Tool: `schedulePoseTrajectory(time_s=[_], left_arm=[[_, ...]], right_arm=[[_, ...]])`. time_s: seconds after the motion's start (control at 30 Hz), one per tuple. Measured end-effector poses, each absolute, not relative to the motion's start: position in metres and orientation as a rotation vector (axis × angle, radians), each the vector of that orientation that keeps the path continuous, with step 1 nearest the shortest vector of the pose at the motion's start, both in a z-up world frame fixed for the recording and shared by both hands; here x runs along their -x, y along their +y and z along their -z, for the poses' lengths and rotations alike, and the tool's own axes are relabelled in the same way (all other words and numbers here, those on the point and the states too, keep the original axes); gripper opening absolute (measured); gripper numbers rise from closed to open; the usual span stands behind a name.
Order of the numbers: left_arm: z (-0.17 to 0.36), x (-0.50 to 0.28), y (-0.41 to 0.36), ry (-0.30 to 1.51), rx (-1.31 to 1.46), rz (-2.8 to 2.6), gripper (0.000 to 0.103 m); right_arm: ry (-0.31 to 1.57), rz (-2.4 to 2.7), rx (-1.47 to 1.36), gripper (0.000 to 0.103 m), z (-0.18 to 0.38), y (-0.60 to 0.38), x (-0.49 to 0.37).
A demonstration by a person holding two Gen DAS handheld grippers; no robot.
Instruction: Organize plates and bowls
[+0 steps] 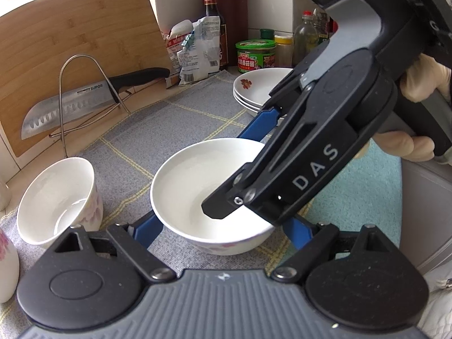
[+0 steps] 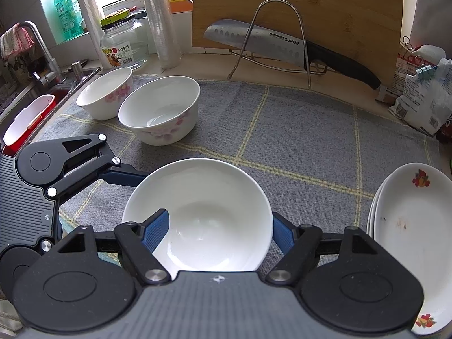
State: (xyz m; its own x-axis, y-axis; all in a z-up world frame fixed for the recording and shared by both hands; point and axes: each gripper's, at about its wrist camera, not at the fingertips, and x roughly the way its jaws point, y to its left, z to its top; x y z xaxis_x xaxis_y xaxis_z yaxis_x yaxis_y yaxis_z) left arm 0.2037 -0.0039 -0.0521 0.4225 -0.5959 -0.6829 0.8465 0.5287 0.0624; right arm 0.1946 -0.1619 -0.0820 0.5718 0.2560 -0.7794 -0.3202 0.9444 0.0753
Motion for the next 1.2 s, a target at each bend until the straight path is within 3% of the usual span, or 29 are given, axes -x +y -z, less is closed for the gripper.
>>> schedulePoseTrajectory(time_s=[0.1, 0.23, 0.53, 1.2], left_arm=[[0.053, -0.204, -0.004, 0.663, -0.435, 0.937, 0.092], [0.050, -0.203, 0.002, 0.674, -0.407, 0.935, 0.100], [0.049, -0.191, 0.034, 0.770, -0.341, 0.866, 0.101], [0.040, -0.205, 0.125, 0.748, -0.240, 0.512, 0.101]], right_arm=[[0.893, -0.342, 0.075, 0.085, 0.082, -0.161, -0.193], [0.867, -0.317, 0.084, 0.100, 0.079, -0.163, -0.189], [0.799, -0.240, 0.067, 0.103, 0.068, -0.170, -0.174], [0.712, -0.227, 0.179, 0.103, 0.060, -0.112, -0.154]])
